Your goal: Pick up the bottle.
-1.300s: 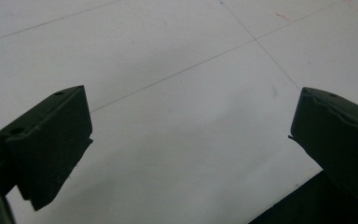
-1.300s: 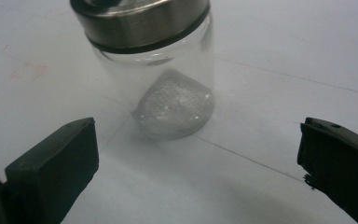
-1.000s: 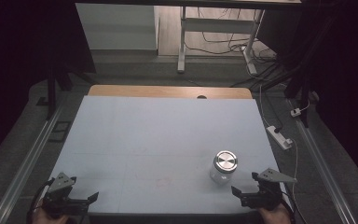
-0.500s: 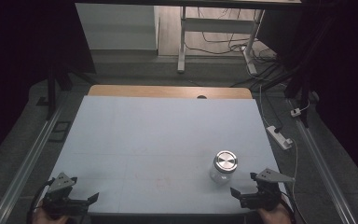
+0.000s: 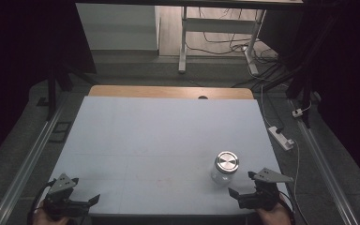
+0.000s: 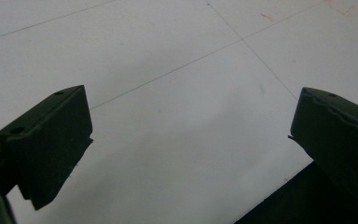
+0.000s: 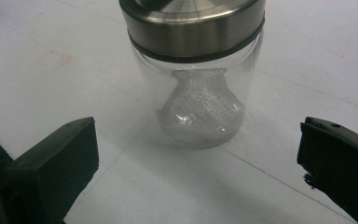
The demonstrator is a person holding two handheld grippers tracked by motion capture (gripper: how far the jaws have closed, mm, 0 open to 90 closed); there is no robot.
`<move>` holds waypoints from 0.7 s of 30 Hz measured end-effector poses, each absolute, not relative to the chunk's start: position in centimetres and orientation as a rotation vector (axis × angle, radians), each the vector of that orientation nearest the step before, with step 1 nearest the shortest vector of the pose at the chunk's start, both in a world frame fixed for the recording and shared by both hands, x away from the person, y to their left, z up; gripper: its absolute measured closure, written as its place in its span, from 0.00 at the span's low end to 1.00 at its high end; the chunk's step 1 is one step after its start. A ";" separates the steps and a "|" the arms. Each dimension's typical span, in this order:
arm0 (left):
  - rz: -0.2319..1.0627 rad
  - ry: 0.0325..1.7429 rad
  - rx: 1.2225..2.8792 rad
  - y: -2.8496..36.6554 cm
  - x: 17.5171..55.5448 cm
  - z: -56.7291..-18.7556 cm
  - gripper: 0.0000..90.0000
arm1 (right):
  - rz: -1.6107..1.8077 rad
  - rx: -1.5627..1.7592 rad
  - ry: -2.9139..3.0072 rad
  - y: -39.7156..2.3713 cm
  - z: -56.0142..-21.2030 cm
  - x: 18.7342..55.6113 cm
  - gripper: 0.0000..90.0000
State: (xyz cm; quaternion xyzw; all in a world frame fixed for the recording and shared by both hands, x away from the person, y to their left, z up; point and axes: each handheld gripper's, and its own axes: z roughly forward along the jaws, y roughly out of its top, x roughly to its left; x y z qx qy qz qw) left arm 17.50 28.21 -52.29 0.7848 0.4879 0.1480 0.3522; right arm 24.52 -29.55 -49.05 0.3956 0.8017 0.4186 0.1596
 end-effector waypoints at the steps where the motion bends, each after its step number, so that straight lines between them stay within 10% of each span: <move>1: 0.378 1.260 2.033 28.2 17.5 -52.3 0.00 | 1.195 1.131 2.293 -29.5 -49.1 24.6 0.00; 21: 0.367 1.259 2.038 28.2 17.6 -52.3 0.00 | 1.177 1.113 2.318 -28.0 -49.3 26.6 0.00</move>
